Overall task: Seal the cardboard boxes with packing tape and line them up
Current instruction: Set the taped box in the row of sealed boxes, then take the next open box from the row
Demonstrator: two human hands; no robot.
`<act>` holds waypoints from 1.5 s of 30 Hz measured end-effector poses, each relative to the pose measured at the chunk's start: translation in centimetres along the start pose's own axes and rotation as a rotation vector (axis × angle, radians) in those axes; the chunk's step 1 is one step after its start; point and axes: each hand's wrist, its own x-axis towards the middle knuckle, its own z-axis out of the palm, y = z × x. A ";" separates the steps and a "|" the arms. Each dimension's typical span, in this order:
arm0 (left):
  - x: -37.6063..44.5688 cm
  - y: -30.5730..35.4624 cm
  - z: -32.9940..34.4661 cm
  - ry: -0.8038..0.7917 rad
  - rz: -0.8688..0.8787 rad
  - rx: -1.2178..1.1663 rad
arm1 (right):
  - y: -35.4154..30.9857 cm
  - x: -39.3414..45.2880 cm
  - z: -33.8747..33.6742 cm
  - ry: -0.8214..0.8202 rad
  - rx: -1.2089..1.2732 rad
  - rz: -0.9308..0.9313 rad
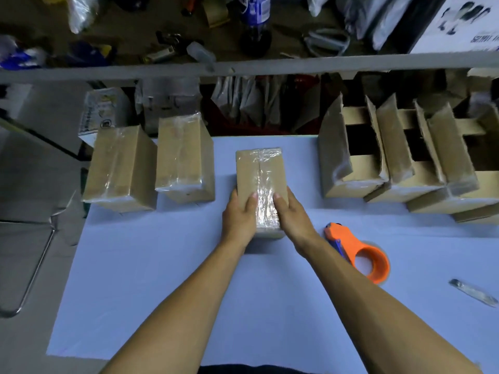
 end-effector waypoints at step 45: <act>-4.8 11.3 15.2 0.149 0.558 0.580 | -1.6 -6.2 -22.4 0.346 -0.842 -0.732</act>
